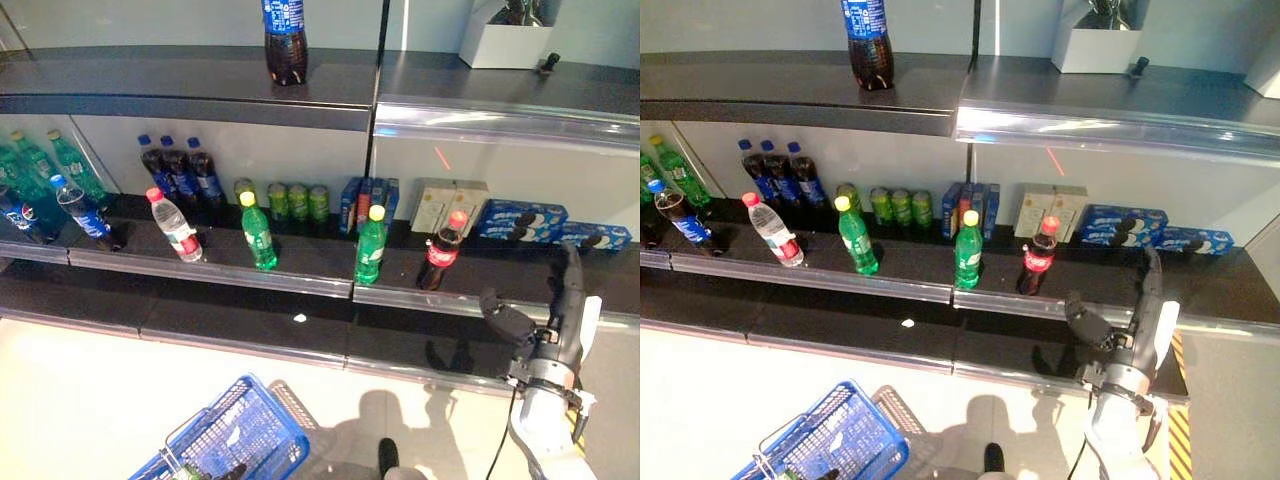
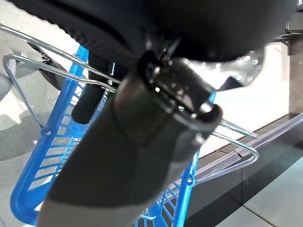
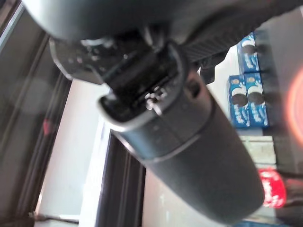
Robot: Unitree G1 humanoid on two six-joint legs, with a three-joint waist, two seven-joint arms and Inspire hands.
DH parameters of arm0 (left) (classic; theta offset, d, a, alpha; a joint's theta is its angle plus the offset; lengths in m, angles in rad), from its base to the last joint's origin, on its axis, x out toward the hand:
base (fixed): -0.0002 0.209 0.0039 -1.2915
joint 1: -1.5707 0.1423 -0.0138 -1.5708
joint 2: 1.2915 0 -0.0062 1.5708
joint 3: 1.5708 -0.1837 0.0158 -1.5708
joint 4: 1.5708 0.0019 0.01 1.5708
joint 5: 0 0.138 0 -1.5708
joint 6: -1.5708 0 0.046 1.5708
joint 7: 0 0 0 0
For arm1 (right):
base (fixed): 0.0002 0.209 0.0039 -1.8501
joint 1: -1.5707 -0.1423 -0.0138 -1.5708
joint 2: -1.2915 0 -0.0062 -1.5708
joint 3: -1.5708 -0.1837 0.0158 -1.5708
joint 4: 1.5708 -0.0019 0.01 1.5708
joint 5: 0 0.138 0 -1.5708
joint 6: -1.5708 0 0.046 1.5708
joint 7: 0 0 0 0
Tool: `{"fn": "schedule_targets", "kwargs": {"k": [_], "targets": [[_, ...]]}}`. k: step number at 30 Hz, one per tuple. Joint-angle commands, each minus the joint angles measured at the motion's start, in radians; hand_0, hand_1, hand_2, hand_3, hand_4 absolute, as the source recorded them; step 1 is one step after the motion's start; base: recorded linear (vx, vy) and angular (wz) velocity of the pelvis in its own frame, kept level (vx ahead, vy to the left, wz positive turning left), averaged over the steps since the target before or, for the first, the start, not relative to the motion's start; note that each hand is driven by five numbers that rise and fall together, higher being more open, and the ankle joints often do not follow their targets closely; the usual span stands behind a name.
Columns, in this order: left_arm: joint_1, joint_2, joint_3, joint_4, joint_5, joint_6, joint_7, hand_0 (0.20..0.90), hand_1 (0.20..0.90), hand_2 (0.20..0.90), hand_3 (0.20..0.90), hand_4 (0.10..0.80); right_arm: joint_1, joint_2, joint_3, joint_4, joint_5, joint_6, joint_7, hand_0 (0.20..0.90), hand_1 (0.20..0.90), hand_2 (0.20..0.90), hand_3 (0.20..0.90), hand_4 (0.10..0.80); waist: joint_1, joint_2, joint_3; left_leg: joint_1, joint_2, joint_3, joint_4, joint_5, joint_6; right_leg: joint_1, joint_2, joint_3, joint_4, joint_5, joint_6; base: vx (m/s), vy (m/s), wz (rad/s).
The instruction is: Pick up the drink and place into the basket.
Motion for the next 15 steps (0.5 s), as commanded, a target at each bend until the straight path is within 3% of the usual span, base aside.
{"fn": "schedule_targets", "kwargs": {"k": [1,15], "targets": [[-0.035,-0.025,-0.044,-0.002,-0.030,-0.029,-0.076,0.300,0.300,0.300,0.200,0.100,-0.188,-0.070,-0.099,-0.083,0.064,-0.127,-0.004,0.900,0.900,0.900,0.900,0.800,0.021,-0.018,0.082,-0.154,0.018,-0.085,0.150,-0.017,0.045,-0.009,-0.050,-0.035,0.184,-0.161,0.024,-0.105,-0.031,-0.02],[-0.082,-0.019,-0.088,-0.034,-0.142,-0.079,-0.137,0.300,0.300,0.300,0.200,0.100,-0.324,-0.098,-0.118,0.071,0.073,-0.139,-0.015,0.900,0.900,0.900,0.900,0.800,0.033,0.026,0.208,-0.303,-0.004,-0.128,0.224,0.003,0.047,-0.136,-0.048,-0.056,0.279,-0.196,-0.024,-0.082,-0.009,0.04]]}}
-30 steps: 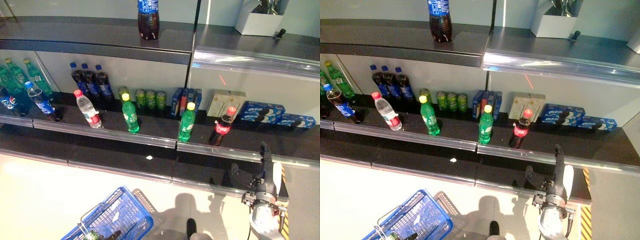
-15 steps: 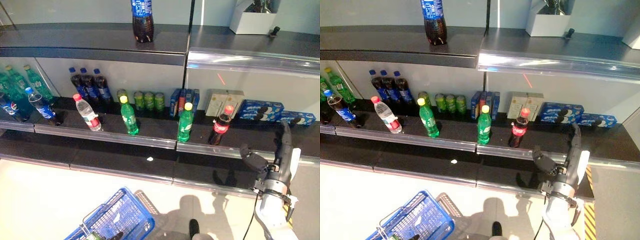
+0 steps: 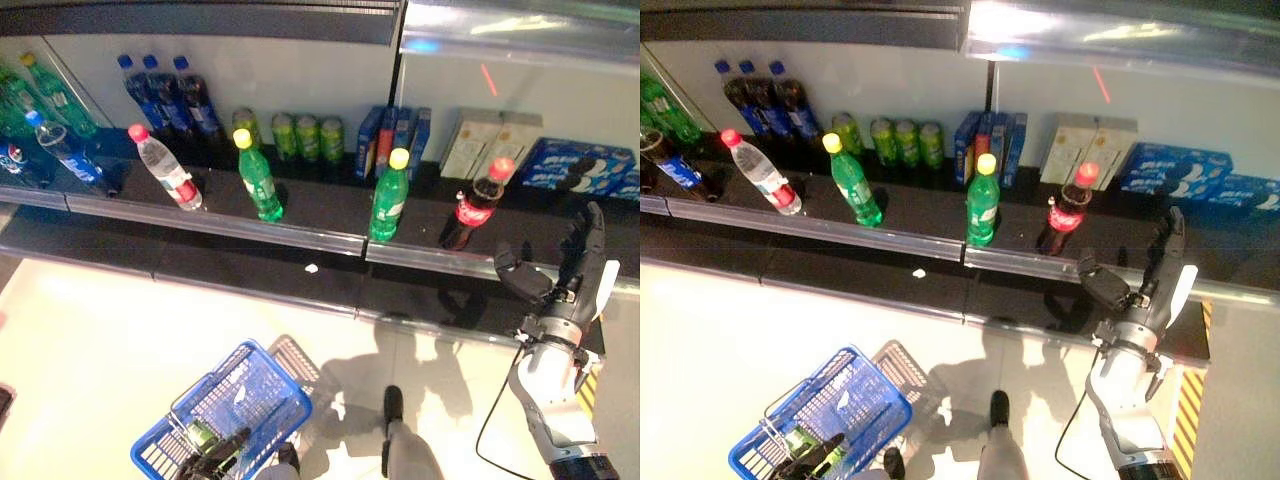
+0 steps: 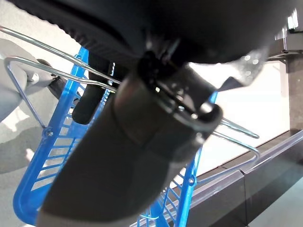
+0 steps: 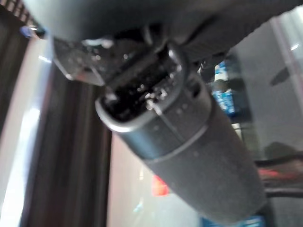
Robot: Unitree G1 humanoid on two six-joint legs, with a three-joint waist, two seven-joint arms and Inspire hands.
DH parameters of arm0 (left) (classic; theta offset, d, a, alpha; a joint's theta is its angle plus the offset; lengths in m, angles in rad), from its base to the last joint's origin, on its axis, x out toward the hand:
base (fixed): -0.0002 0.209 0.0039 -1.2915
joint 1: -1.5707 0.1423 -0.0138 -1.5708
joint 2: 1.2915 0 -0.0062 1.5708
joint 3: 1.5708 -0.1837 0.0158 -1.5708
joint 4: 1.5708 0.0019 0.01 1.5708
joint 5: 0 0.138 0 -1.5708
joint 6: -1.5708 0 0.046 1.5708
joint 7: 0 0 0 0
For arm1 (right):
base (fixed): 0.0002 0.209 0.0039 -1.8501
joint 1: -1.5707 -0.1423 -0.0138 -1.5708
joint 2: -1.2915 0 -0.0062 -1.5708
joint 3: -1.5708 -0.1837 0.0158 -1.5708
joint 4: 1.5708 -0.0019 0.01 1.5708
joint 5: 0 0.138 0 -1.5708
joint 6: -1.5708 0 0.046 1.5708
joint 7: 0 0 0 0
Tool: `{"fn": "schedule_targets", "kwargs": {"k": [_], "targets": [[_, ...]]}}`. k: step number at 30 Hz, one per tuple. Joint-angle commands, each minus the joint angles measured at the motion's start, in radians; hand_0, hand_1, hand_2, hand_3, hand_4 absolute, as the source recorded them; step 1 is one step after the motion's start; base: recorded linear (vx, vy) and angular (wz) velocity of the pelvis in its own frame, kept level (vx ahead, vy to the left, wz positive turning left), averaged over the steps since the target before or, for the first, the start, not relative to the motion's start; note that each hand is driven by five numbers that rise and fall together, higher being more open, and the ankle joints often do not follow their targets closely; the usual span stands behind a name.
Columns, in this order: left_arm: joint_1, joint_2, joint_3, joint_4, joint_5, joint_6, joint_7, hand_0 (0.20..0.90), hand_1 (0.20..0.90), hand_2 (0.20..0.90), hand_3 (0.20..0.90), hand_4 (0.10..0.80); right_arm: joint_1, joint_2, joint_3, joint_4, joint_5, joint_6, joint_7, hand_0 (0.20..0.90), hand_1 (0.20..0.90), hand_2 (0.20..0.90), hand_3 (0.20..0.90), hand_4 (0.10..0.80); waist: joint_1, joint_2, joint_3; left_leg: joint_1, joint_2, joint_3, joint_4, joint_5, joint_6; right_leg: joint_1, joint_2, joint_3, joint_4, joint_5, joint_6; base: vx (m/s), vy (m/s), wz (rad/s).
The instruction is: Pick up the drink and place into the basket.
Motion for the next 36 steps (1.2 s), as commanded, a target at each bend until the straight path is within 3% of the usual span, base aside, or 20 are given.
{"fn": "schedule_targets", "kwargs": {"k": [1,15,36], "targets": [[0.033,-0.034,-0.050,-0.032,-0.053,-0.043,-0.082,0.300,0.300,0.300,0.200,0.100,-0.105,-0.063,-0.085,-0.072,-0.022,-0.107,-0.034,0.900,0.900,0.900,0.900,0.800,0.006,-0.003,0.026,-0.157,-0.001,-0.082,0.138,0.007,0.050,-0.026,-0.034,-0.054,0.255,-0.225,-0.002,-0.138,-0.032,0.03],[-0.012,-0.050,-0.088,-0.089,-0.096,-0.022,-0.077,0.300,0.300,0.300,0.200,0.100,-0.303,-0.093,-0.067,-0.029,-0.098,-0.029,-0.084,0.900,0.900,0.900,0.900,0.800,0.003,0.064,0.115,-0.254,-0.029,-0.103,0.155,0.037,0.053,-0.135,-0.028,-0.044,0.297,-0.228,-0.024,-0.064,0.017,0.01],[-0.035,-0.035,-0.143,-0.248,-0.076,0.036,-0.021,0.300,0.300,0.300,0.200,0.100,-0.520,-0.147,-0.086,-0.010,-0.039,0.043,-0.090,0.900,0.900,0.900,0.900,0.800,0.044,0.096,0.197,-0.363,-0.047,-0.122,0.200,0.056,0.057,-0.236,-0.029,-0.052,0.355,-0.228,-0.033,-0.013,-0.004,0.01]]}}
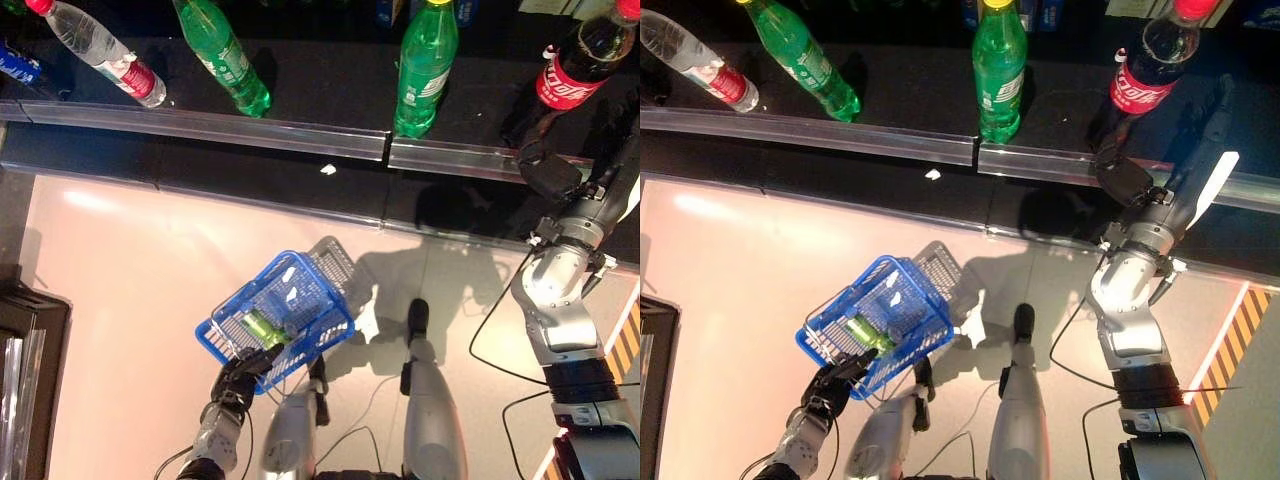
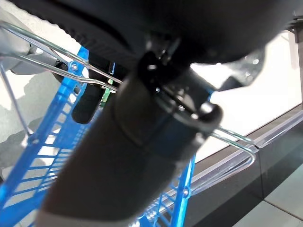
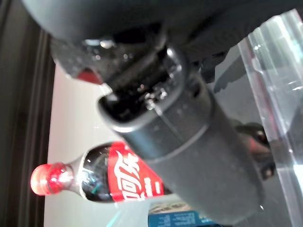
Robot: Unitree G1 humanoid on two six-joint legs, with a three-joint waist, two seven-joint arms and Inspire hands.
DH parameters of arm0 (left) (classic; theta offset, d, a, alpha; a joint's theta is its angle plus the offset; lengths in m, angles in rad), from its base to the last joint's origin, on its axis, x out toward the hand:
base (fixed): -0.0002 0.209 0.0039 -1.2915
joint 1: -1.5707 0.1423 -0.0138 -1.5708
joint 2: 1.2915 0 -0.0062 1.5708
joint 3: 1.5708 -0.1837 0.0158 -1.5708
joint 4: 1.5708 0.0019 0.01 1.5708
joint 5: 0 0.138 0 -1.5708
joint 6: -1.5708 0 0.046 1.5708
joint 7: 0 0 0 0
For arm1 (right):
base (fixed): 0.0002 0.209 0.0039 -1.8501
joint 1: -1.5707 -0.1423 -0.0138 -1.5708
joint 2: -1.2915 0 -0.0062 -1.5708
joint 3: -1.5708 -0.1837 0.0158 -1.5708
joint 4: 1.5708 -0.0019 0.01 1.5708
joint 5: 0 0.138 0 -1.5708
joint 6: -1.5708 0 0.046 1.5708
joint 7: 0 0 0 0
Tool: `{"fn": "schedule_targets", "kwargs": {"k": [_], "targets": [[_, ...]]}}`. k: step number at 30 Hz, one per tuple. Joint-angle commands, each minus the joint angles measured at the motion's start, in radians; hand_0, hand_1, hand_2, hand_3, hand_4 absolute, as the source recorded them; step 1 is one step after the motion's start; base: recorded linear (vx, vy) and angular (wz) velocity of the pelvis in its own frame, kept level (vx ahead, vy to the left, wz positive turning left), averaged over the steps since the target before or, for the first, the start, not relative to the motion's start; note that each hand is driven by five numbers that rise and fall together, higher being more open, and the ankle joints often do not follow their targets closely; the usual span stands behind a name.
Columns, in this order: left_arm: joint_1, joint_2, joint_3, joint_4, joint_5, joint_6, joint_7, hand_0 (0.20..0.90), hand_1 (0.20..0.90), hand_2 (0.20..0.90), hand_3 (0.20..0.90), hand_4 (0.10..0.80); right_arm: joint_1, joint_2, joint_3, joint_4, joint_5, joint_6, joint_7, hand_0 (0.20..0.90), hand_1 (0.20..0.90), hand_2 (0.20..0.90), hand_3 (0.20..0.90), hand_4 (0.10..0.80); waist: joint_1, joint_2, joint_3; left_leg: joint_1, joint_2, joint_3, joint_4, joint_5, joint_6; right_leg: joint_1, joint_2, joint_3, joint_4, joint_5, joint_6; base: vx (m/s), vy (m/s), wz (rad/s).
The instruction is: Pick up the drink and place into the basket.
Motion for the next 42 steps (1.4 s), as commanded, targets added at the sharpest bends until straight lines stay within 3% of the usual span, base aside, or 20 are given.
{"fn": "schedule_targets", "kwargs": {"k": [1,27,42], "targets": [[0.158,-0.002,-0.038,-0.055,-0.021,0.014,-0.016,0.300,0.300,0.300,0.200,0.100,-0.100,-0.094,-0.083,-0.062,-0.024,-0.057,-0.033,0.900,0.900,0.900,0.900,0.800,0.020,-0.008,-0.019,-0.147,-0.036,-0.075,0.097,0.057,0.060,-0.009,-0.010,-0.063,0.223,-0.222,-0.007,0.000,0.000,0.00],[0.198,0.071,-0.111,-0.209,-0.010,0.110,-0.024,0.300,0.300,0.300,0.200,0.100,-0.436,-0.280,-0.069,0.285,0.215,-0.038,-0.016,0.900,0.900,0.900,0.900,0.800,0.087,0.053,0.013,-0.192,-0.058,-0.108,0.122,0.061,0.060,-0.050,-0.032,-0.067,0.266,-0.240,-0.011,0.027,-0.002,0.02],[0.225,0.097,-0.106,-0.246,-0.014,0.158,-0.041,0.300,0.300,0.300,0.200,0.100,-0.556,-0.369,-0.010,0.293,0.158,-0.005,-0.004,0.900,0.900,0.900,0.900,0.800,0.097,0.067,0.012,-0.192,-0.065,-0.115,0.129,0.065,0.061,-0.051,-0.038,-0.058,0.273,-0.247,-0.013,0.015,0.005,0.01]]}}
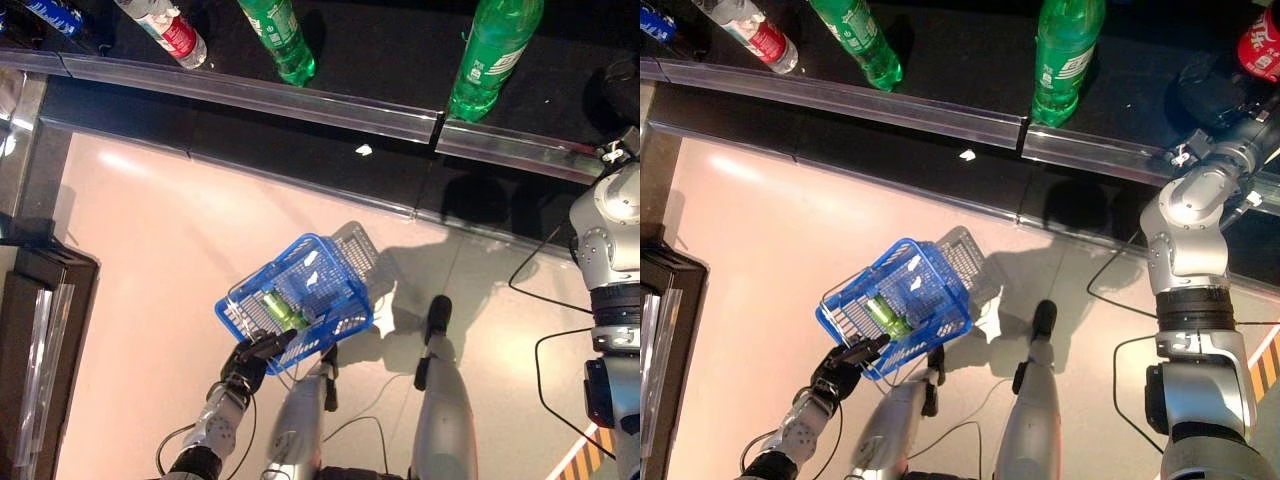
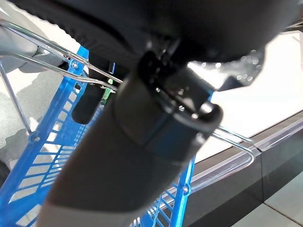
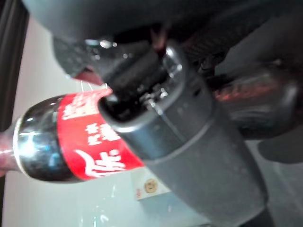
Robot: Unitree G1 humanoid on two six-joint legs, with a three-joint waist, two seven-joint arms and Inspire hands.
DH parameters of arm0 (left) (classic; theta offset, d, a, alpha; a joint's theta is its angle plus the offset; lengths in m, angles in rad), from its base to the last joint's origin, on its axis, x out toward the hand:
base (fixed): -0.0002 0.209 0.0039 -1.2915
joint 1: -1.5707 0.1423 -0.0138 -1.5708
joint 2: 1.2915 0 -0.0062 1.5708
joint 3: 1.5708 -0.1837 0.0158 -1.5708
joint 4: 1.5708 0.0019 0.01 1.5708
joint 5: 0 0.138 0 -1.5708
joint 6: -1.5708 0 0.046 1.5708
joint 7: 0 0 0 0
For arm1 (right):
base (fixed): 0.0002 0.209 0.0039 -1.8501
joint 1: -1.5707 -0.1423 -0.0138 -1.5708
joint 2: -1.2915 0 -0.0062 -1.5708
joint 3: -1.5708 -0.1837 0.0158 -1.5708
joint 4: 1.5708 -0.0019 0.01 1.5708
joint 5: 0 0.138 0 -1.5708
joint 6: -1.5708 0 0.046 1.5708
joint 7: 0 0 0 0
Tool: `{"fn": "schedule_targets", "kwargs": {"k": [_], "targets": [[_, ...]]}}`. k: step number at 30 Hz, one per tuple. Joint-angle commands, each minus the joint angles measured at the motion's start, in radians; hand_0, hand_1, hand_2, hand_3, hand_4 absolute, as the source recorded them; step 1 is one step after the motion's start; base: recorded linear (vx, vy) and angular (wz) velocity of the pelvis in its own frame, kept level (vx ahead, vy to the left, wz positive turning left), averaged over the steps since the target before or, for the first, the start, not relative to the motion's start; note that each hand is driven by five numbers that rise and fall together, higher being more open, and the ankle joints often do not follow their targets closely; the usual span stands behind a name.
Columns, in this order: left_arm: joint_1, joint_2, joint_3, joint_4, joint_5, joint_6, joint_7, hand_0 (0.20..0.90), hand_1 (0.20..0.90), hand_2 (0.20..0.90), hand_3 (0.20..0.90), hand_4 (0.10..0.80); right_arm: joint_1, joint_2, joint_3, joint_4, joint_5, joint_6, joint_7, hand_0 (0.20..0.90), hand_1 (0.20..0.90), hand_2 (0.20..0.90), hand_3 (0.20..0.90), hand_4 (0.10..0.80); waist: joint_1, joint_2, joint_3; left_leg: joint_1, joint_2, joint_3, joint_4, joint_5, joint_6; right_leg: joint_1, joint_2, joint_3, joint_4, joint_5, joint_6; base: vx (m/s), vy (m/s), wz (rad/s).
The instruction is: Pick up the drink and place into the basket.
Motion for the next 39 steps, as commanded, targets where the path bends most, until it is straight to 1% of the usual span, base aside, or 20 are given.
{"fn": "schedule_targets", "kwargs": {"k": [1,4,5,6,7,11,16,22,26,27,30,33,35,39], "targets": [[0.225,0.055,-0.066,-0.067,-0.018,0.021,-0.051,0.300,0.300,0.300,0.200,0.100,-0.150,-0.195,0.020,-0.053,-0.070,-0.054,-0.012,0.900,0.900,0.900,0.900,0.800,0.013,0.043,-0.002,-0.123,-0.037,-0.074,0.095,0.063,0.057,0.020,-0.004,-0.053,0.206,-0.229,-0.013,0.000,0.000,0.00],[0.225,0.059,-0.064,-0.072,-0.020,0.029,-0.049,0.300,0.300,0.300,0.200,0.100,-0.159,-0.211,0.020,-0.033,-0.069,-0.048,-0.022,0.900,0.900,0.900,0.900,0.800,0.013,0.043,-0.003,-0.124,-0.037,-0.075,0.100,0.064,0.057,0.021,-0.004,-0.052,0.206,-0.230,-0.013,0.000,0.000,0.00],[0.224,0.060,-0.062,-0.071,-0.019,0.033,-0.051,0.300,0.300,0.300,0.200,0.100,-0.164,-0.222,0.020,-0.012,-0.068,-0.040,-0.033,0.695,0.695,0.695,0.661,0.561,0.013,0.043,-0.005,-0.126,-0.039,-0.074,0.102,0.064,0.057,0.020,-0.004,-0.052,0.207,-0.230,-0.012,0.000,0.000,0.00],[0.224,0.061,-0.062,-0.071,-0.020,0.033,-0.053,0.300,0.300,0.300,0.200,0.100,-0.167,-0.227,0.020,0.005,-0.062,-0.039,-0.039,0.364,0.364,0.364,0.274,0.174,0.013,0.043,-0.005,-0.127,-0.039,-0.074,0.104,0.063,0.057,0.020,-0.004,-0.051,0.208,-0.230,-0.013,0.000,0.000,0.00],[0.226,0.063,-0.062,-0.072,-0.022,0.032,-0.054,0.300,0.300,0.300,0.200,0.100,-0.168,-0.232,0.019,0.019,-0.052,-0.045,-0.041,0.300,0.300,0.300,0.200,0.100,0.014,0.044,-0.005,-0.127,-0.039,-0.073,0.105,0.063,0.058,0.021,-0.004,-0.052,0.207,-0.230,-0.014,0.000,0.000,0.00],[0.230,0.067,-0.066,-0.075,-0.029,0.022,-0.056,0.300,0.300,0.300,0.200,0.100,-0.173,-0.246,0.018,0.062,-0.024,-0.069,-0.039,0.300,0.300,0.300,0.200,0.100,0.015,0.044,-0.002,-0.127,-0.038,-0.073,0.108,0.062,0.058,0.026,-0.005,-0.055,0.205,-0.231,-0.015,-0.010,-0.003,0.00],[0.226,0.079,-0.062,-0.083,-0.033,0.031,-0.060,0.300,0.300,0.300,0.200,0.100,-0.186,-0.260,0.029,0.075,-0.011,-0.088,-0.019,0.300,0.300,0.300,0.200,0.100,0.013,0.044,-0.003,-0.127,-0.039,-0.068,0.117,0.061,0.059,0.028,-0.005,-0.055,0.208,-0.233,-0.017,-0.043,0.005,0.00],[0.228,0.076,-0.055,-0.081,-0.031,0.027,-0.054,0.300,0.300,0.300,0.200,0.100,-0.153,-0.260,0.013,0.037,-0.019,-0.094,-0.003,0.300,0.300,0.300,0.200,0.100,0.007,0.039,-0.013,-0.115,-0.039,-0.066,0.131,0.056,0.058,0.045,-0.003,-0.054,0.211,-0.244,-0.022,-0.010,0.007,0.00],[0.225,0.070,-0.046,-0.072,-0.024,0.000,-0.048,0.300,0.300,0.300,0.200,0.100,-0.111,-0.251,-0.014,0.001,-0.052,-0.084,-0.010,0.300,0.300,0.300,0.200,0.100,0.002,0.032,-0.021,-0.108,-0.039,-0.064,0.146,0.051,0.058,0.056,-0.002,-0.055,0.217,-0.250,-0.027,-0.016,0.017,0.01],[0.226,0.066,-0.036,-0.074,-0.029,-0.009,-0.050,0.300,0.300,0.300,0.200,0.100,-0.070,-0.247,-0.038,-0.030,-0.055,-0.074,0.000,0.300,0.300,0.300,0.200,0.100,-0.006,0.030,-0.029,-0.098,-0.037,-0.061,0.154,0.050,0.058,0.068,0.000,-0.053,0.217,-0.254,-0.030,-0.012,0.060,0.02],[0.234,0.056,-0.018,-0.073,-0.029,-0.027,-0.046,0.300,0.300,0.300,0.200,0.100,0.018,-0.232,-0.086,-0.087,-0.063,-0.084,0.035,0.300,0.300,0.300,0.200,0.100,-0.016,0.024,-0.040,-0.082,-0.034,-0.059,0.161,0.051,0.055,0.089,0.000,-0.052,0.217,-0.261,-0.033,-0.016,0.061,0.02],[0.233,0.051,0.017,-0.068,-0.025,-0.034,-0.032,0.300,0.300,0.300,0.200,0.100,0.126,-0.201,-0.134,-0.199,-0.099,-0.084,0.080,0.300,0.300,0.300,0.200,0.100,-0.030,0.008,-0.061,-0.055,-0.029,-0.047,0.166,0.045,0.053,0.117,-0.004,-0.055,0.215,-0.267,-0.034,-0.023,0.058,0.00],[0.238,0.046,0.036,-0.057,0.004,-0.043,-0.048,0.300,0.300,0.300,0.200,0.100,0.198,-0.174,-0.161,-0.280,-0.139,-0.087,0.092,0.300,0.300,0.300,0.200,0.100,-0.039,-0.003,-0.075,-0.041,-0.019,-0.037,0.171,0.044,0.050,0.137,-0.004,-0.059,0.215,-0.271,-0.036,-0.027,0.035,-0.02],[0.244,0.029,0.063,-0.046,0.014,-0.079,-0.058,0.300,0.300,0.300,0.200,0.100,0.320,-0.115,-0.188,-0.418,-0.212,-0.128,0.136,0.300,0.300,0.300,0.200,0.100,-0.058,-0.028,-0.100,-0.004,-0.003,-0.019,0.173,0.041,0.045,0.182,0.003,-0.060,0.207,-0.281,-0.041,0.000,0.000,0.00]]}}
